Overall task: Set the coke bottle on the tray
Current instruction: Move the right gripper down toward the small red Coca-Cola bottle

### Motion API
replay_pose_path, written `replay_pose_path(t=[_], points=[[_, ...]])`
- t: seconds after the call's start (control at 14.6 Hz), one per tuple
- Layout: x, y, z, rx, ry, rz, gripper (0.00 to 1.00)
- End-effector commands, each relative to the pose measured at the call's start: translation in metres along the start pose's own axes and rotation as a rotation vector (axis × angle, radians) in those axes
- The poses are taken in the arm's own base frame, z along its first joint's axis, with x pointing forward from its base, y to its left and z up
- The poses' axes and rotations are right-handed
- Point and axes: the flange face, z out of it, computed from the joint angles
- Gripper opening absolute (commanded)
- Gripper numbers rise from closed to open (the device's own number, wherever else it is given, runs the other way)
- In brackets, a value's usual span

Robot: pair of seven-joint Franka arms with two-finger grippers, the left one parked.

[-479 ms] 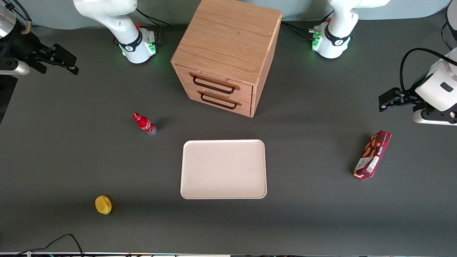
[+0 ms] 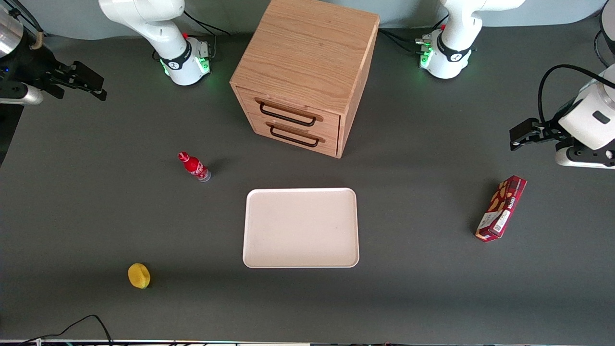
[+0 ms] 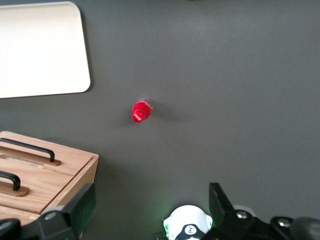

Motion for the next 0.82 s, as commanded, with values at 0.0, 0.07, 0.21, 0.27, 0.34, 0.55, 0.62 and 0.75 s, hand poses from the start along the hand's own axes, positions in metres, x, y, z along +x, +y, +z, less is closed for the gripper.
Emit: replay_pose_path(t=[0.0,0.07,0.21,0.27,0.34,0.55,0.62,0.75], points=[[0.016,-0.025,0.075,0.015,-0.041,-0.020,1.00],[0.022,-0.032,0.110,0.012,-0.036,-0.017,1.00],[0.026,-0.040,0.182,0.011,-0.013,-0.006,1.00],[0.028,-0.039,0.212,0.018,0.014,0.000,1.00],[0.032,-0.038,0.244,0.024,0.030,0.006,1.00],[0.043,-0.045,0.296,0.038,0.038,0.053,1.00],[0.041,-0.048,0.308,0.038,0.042,0.047,1.00],[0.029,-0.048,0.333,0.042,0.062,0.043,1.00]])
